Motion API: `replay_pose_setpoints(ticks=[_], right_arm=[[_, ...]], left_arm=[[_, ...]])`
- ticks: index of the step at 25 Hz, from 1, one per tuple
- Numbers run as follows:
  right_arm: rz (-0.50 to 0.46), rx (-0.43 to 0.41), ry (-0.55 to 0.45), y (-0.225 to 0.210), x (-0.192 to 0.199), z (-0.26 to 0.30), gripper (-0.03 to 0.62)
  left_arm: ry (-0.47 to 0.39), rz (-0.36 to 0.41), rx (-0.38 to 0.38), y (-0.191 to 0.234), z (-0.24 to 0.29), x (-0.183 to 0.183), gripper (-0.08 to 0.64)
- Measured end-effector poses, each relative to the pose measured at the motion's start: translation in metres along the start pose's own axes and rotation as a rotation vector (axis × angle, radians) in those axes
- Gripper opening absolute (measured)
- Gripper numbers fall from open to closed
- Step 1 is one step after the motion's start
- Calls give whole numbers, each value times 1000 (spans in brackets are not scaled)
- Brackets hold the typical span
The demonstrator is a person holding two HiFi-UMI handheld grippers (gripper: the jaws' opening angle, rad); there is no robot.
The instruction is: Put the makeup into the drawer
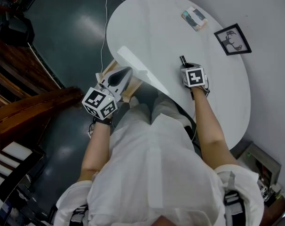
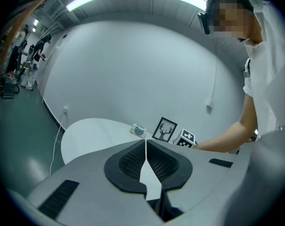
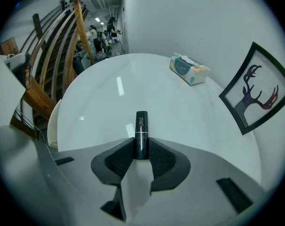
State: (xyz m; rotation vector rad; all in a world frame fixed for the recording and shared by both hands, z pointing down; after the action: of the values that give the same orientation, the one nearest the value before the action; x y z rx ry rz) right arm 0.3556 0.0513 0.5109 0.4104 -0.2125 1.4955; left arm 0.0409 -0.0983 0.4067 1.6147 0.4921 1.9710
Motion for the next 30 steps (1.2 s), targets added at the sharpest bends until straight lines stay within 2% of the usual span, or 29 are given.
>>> replay_pose_setpoints(ticks=[10,17,25,30], right_arm=[[-26,41,15,3,-4,3,92],[-37,16,15,24,-19,2,92],[-125,-48,-27,68,-55,10,92],[-169,-155,-35,100,-74,16,92]], left_arm=[[-33,-9,-44,7,-33,4,18],[-61,-15,-76,11,-57,8,18],[-103,-26,-124,13,-86,12,18],[-132,-37,-162,15,-106,17,18]])
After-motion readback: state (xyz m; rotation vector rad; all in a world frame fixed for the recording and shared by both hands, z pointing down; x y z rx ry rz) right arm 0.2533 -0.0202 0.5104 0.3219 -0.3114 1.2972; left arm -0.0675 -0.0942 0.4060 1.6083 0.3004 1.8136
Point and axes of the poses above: the fingertips, and each gripper's own axes: z forward along the fingers, y to its left, x out of its underside, the point moved 10 cm from there along -z, backward along the fingers, and after that the axes turned 14 degrees about -z, right-handed, at the moved point
